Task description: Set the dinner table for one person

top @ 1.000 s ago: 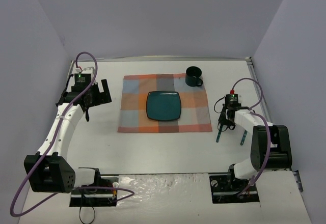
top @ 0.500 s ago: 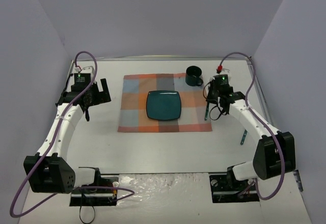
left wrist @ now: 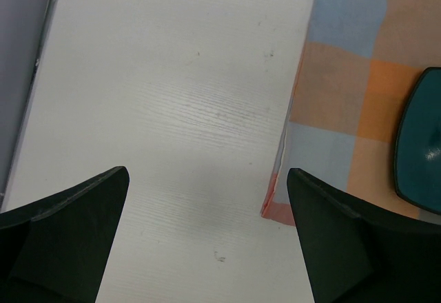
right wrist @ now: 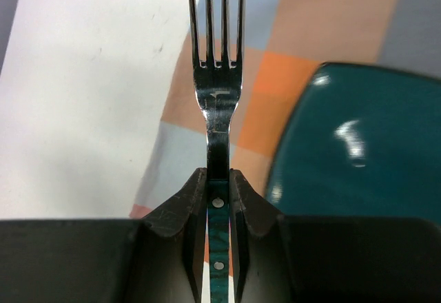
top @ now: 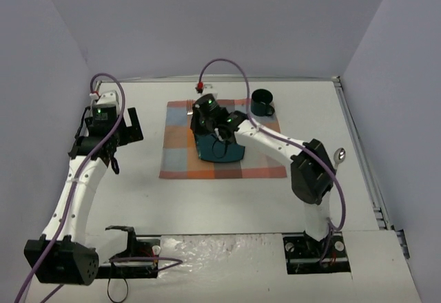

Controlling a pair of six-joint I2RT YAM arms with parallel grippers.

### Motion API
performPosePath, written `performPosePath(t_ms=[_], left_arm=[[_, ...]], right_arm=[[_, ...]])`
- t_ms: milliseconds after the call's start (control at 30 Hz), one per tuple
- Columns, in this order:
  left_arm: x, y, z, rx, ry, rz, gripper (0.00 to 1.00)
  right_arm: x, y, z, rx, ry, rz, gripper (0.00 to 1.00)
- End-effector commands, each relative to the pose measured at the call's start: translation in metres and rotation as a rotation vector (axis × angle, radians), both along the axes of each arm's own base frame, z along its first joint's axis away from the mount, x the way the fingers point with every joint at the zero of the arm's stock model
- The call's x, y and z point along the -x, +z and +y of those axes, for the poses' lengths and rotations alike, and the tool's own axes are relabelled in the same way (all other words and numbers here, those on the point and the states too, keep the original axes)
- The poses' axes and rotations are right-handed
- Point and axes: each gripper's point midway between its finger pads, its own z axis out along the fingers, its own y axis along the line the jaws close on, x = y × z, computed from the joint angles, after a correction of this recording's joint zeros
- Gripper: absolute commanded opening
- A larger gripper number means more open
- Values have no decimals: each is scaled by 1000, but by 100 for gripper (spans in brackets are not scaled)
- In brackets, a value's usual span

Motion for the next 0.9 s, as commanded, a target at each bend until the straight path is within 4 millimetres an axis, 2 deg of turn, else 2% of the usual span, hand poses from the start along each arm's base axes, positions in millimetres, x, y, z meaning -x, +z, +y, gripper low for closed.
performPosePath(t_ms=[0, 100, 300, 433, 867], left_arm=[[0, 12, 7, -38, 28, -74, 97], [0, 11, 9, -43, 34, -74, 97], [1, 8, 10, -45, 36, -62, 97], [1, 7, 10, -44, 38, -60, 97], [-1, 4, 8, -39, 32, -48, 97]], right_arm=[[-7, 2, 44, -80, -55, 6, 0], [-9, -23, 60, -66, -75, 32, 0], [-13, -48, 81, -89, -120, 71, 0], [-14, -58, 92, -121, -145, 104, 0], [-15, -85, 100, -122, -163, 153, 0]])
